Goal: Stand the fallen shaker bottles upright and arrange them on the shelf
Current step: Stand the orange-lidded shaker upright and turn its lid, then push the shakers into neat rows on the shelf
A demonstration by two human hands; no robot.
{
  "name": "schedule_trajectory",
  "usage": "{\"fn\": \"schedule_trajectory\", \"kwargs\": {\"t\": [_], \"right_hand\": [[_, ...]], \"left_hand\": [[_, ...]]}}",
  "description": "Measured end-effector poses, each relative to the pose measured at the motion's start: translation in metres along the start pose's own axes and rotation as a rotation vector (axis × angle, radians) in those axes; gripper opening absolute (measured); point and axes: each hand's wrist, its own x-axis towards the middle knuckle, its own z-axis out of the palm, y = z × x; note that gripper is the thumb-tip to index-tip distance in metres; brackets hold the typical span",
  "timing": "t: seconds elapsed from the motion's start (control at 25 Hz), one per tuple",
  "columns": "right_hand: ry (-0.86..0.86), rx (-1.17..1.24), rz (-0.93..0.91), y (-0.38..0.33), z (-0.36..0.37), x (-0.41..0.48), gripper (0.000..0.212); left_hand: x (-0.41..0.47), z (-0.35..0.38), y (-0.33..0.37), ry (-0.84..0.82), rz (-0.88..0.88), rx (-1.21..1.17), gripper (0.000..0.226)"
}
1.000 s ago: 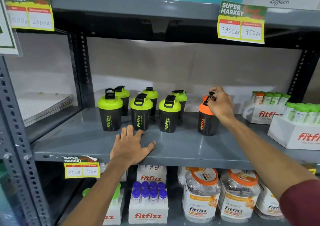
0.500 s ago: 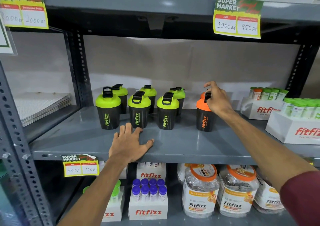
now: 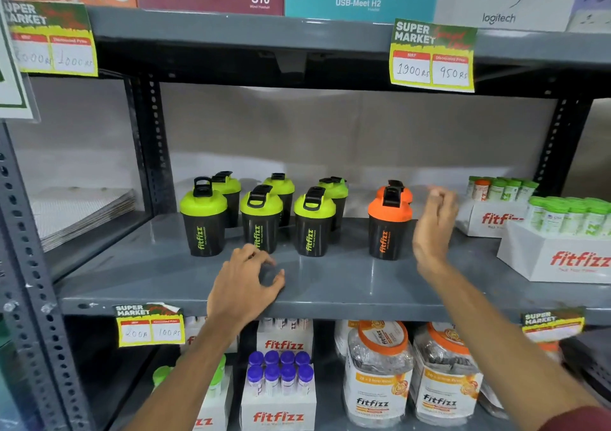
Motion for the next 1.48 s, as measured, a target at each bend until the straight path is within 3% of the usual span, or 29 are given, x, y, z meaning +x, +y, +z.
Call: {"fn": "schedule_trajectory", "kwargs": {"t": [0.08, 0.2, 0.36, 0.48, 0.68, 0.88, 1.04, 1.32, 1.48], "right_hand": [[-0.025, 0.015, 0.221, 0.022, -0.005, -0.02, 0.029], [-0.157, 0.004, 0.391, 0.035, -0.006, -0.026, 0.056], [-0.251, -0.386, 0.177, 0.035, 0.002, -0.027, 0.102], [-0.249, -0.549, 0.13, 0.036, 0.008, -0.028, 0.114], [-0.237, -0.695, 0.154, 0.042, 0.018, -0.021, 0.118], [-0.227, -0.656, 0.146, 0.049, 0.018, -0.019, 0.088], [-0.155, -0.61, 0.155, 0.051, 0.016, -0.019, 0.084], [-0.147, -0.66, 0.18, 0.053, 0.016, -0.019, 0.086], [-0.183, -0.673, 0.238, 0.047, 0.01, -0.019, 0.107]], "left_hand": [[0.002, 0.003, 0.012, -0.041, -0.056, -0.2, 0.026], [0.014, 0.018, 0.035, -0.146, -0.154, -0.246, 0.06], [0.042, 0.04, 0.066, -0.154, -0.337, -0.203, 0.092], [0.061, 0.056, 0.081, -0.101, -0.487, -0.217, 0.102], [0.082, 0.079, 0.09, 0.006, -0.618, -0.107, 0.102], [0.083, 0.09, 0.088, 0.045, -0.581, -0.072, 0.095], [0.081, 0.093, 0.096, 0.053, -0.495, -0.061, 0.098], [0.08, 0.1, 0.104, 0.025, -0.367, 0.051, 0.101], [0.073, 0.091, 0.109, 0.0, -0.406, 0.026, 0.113]]}}
